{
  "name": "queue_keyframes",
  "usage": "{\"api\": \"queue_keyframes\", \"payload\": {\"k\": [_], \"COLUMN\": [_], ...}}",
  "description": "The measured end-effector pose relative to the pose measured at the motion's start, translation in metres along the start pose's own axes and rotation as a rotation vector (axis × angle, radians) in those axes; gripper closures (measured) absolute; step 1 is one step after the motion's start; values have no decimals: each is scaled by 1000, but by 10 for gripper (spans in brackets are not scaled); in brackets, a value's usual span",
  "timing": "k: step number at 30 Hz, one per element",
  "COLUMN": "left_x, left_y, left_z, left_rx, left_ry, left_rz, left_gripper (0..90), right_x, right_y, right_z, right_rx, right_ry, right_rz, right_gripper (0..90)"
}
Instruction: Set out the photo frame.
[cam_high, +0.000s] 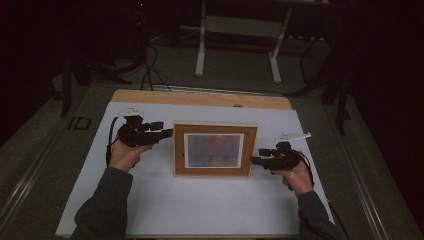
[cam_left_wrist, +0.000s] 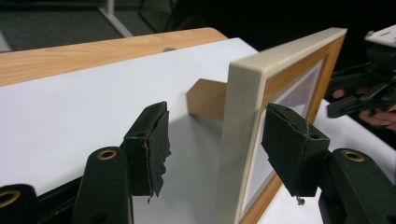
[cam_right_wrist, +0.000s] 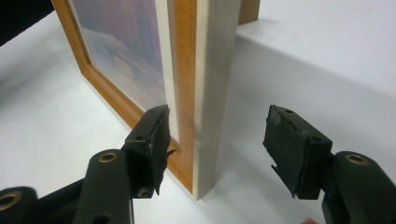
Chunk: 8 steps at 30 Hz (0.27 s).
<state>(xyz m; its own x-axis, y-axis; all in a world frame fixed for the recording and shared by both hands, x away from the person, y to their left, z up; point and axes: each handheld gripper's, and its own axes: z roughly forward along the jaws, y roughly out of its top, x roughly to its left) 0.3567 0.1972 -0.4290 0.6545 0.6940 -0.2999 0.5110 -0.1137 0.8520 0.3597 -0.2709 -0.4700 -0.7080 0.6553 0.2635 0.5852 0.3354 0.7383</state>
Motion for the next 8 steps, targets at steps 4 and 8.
{"api": "queue_keyframes", "payload": {"k": [4,8], "left_x": [-6,-11], "left_y": [-16,-34], "left_z": [-9,-13], "left_rx": [19,71], "left_ry": [57,141], "left_rz": [20,63], "left_gripper": [415,396], "right_x": [-1,-4], "right_y": [-4,-15], "right_z": [-5,-13], "right_rx": [-3,-7], "right_ry": [-8,-53], "right_rz": [13,40], "right_gripper": [386,351]}}
